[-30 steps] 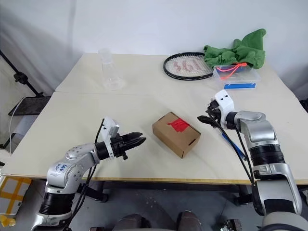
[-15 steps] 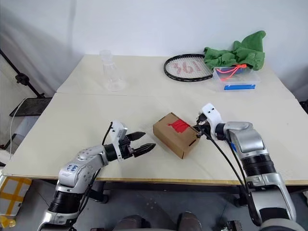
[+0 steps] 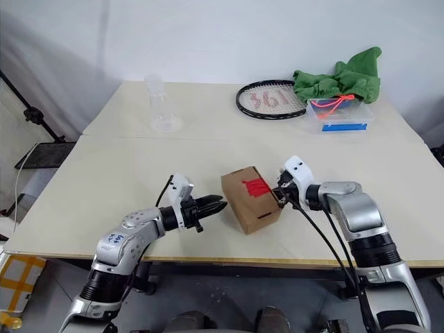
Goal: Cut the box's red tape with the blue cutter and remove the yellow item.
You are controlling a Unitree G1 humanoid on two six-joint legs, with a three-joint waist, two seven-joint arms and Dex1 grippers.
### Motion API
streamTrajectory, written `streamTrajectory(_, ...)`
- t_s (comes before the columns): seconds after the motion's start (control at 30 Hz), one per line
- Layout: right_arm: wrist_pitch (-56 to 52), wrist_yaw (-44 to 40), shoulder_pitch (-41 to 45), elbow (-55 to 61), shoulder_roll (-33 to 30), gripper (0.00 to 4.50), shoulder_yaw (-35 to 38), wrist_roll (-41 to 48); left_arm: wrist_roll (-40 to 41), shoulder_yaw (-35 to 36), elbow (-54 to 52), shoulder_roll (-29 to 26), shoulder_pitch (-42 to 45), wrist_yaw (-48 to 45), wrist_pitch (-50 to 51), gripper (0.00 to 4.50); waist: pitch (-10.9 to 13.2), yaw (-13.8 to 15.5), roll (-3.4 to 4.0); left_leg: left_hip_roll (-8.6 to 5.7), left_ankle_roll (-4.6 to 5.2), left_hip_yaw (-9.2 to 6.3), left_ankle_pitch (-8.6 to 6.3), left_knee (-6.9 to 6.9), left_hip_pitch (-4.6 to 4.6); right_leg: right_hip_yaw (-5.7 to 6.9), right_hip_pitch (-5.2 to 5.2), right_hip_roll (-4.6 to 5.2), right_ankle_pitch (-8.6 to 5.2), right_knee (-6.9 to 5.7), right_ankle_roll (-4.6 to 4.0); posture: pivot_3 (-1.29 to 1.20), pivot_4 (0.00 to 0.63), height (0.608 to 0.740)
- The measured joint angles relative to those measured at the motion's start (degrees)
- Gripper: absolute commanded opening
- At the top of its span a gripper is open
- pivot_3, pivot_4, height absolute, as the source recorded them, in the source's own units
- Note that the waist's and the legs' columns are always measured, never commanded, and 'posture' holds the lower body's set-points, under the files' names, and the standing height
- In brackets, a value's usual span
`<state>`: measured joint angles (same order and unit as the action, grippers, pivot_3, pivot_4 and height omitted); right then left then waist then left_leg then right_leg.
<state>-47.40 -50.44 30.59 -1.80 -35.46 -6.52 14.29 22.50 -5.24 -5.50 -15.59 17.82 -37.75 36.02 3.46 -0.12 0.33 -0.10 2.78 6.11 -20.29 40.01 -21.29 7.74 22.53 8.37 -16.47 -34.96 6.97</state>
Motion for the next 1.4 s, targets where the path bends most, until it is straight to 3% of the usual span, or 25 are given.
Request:
streamTrajectory(0.07,-0.8,0.2,-0.3,1.2,0.0,0.00,0.0,0.3,-0.4,-0.4,0.8,-0.5,0.2,-0.6,-0.7,0.03,0.0,0.0,0.00,0.01,0.00,0.00,0.00,0.00,0.00,0.01,0.00,0.00,0.00,0.00,0.00,0.00,0.000,0.740)
streamTrajectory(0.2,-3.3,0.6,-2.7,6.0,-0.1,0.00,0.1,1.7,-1.4,-1.7,2.6,-0.9,0.8,-1.5,-1.8,0.03,0.0,0.1,-0.01,0.00,0.00,-0.02,0.00,0.00,0.00,0.00,-0.01,0.00,0.00,0.00,0.00,0.00,0.000,0.740)
streamTrajectory(0.23,-4.0,0.7,-3.1,6.8,-0.1,0.00,0.1,2.0,-1.5,-2.0,3.0,-0.9,1.0,-1.6,-1.9,0.03,0.0,0.1,-0.01,0.00,0.00,-0.01,0.00,0.00,0.00,-0.01,-0.01,0.00,0.00,0.01,0.00,0.00,0.150,0.740)
streamTrajectory(0.27,-4.7,0.9,-3.5,7.9,-0.1,0.00,0.1,2.3,-1.8,-2.2,3.5,-0.9,1.2,-1.6,-2.1,0.03,0.0,0.1,-0.01,0.00,-0.01,0.01,0.00,0.01,0.00,-0.01,-0.01,0.00,0.00,0.01,0.00,0.00,0.150,0.740)
streamTrajectory(0.3,-5.8,1.3,-3.6,10.2,-0.6,0.00,0.7,2.8,-2.3,-2.2,3.6,-1.3,2.2,-1.9,-2.7,0.03,2.3,0.1,-0.23,0.33,0.05,0.01,-0.04,0.11,0.40,-0.06,-0.48,0.03,-0.08,0.15,-0.05,0.00,0.150,0.740)
streamTrajectory(0.33,-6.8,1.4,-4.1,11.6,-0.6,0.00,0.7,3.2,-2.7,-2.3,4.3,-1.5,2.1,-2.0,-2.9,0.03,2.6,0.1,-0.26,0.33,0.09,0.01,0.09,0.06,0.01,-0.12,-0.16,0.03,0.01,0.37,0.12,0.00,0.150,0.740)
streamTrajectory(0.4,-8.5,1.6,-5.3,13.3,-0.7,0.00,0.5,3.7,-3.1,-2.6,5.4,-1.7,2.1,-2.2,-2.9,0.03,2.8,0.1,-0.15,0.30,0.01,-0.01,0.03,0.10,0.12,-0.19,-0.02,0.09,-0.08,-0.13,-0.04,0.00,0.150,0.740)
streamTrajectory(0.77,-16.5,3.4,-7.6,22.9,-1.6,0.00,0.2,8.0,-4.0,-3.5,3.7,-6.4,2.4,-4.9,-1.4,0.03,3.3,0.1,0.01,0.29,0.04,-0.06,-0.01,0.05,0.08,-0.12,-0.04,0.11,-0.11,-0.02,-0.09,0.00,0.150,0.740)
streamTrajectory(1.13,-15.5,6.2,-8.1,23.5,-2.1,0.00,0.3,8.4,-3.9,-3.6,1.5,-7.0,1.8,-4.5,0.3,0.03,3.8,0.1,0.03,0.29,0.06,-0.06,-0.02,0.04,0.07,-0.13,-0.04,0.14,-0.11,0.01,-0.09,0.00,0.150,0.740)
streamTrajectory(1.4,-13.7,8.0,-9.5,20.0,-4.7,0.00,5.2,8.4,-2.5,1.3,2.0,-7.0,1.8,-3.7,0.0,0.03,4.6,0.1,0.07,0.29,0.07,-0.05,-0.03,0.03,0.04,-0.11,-0.04,0.15,-0.11,0.05,-0.09,0.00,0.150,0.740)
